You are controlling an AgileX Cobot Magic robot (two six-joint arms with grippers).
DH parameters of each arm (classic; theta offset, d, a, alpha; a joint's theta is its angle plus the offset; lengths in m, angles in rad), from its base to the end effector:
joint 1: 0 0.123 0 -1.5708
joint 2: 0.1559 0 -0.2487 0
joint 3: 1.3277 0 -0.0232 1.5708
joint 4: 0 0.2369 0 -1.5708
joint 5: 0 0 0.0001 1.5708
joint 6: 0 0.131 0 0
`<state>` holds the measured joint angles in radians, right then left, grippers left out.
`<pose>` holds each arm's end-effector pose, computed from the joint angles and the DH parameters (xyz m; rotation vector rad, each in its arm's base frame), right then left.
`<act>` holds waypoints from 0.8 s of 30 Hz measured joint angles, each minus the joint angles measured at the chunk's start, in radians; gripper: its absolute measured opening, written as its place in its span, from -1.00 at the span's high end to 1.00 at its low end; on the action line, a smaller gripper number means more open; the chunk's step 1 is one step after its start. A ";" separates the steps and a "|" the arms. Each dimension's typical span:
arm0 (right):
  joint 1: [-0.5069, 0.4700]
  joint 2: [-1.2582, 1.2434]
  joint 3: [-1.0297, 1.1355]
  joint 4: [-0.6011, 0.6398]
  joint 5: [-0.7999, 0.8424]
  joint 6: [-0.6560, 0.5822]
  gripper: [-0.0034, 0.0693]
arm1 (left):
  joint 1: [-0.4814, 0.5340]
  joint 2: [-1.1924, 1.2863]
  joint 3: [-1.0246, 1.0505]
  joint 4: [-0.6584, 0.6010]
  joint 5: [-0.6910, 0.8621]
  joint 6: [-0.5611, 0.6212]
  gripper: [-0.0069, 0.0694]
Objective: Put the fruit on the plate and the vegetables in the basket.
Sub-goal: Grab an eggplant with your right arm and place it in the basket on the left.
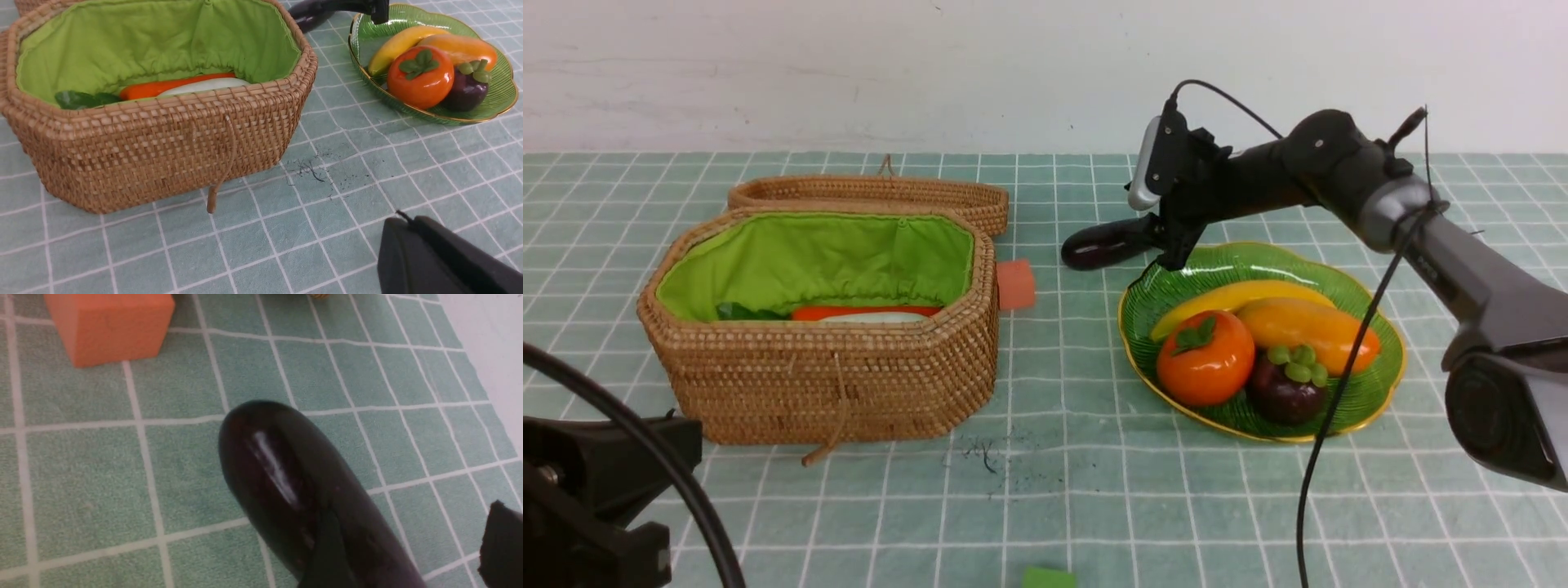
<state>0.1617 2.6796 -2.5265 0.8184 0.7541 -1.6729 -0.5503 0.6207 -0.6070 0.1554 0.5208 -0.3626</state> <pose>0.5483 0.1558 0.1380 -1.3942 1.5872 0.0757 0.1546 -0.0830 0.2819 0.2781 2.0173 -0.4160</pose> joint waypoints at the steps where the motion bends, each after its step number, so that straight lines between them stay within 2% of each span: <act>1: 0.000 0.003 0.000 0.002 -0.006 0.000 -0.42 | 0.000 0.000 0.000 0.000 0.001 0.000 0.85; 24: 0.019 0.026 0.000 0.011 -0.028 0.000 -0.43 | 0.000 0.000 0.000 -0.022 0.004 0.000 0.85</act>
<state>0.1809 2.7060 -2.5265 0.8293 0.7257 -1.6729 -0.5503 0.6207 -0.6070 0.1330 0.5249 -0.3626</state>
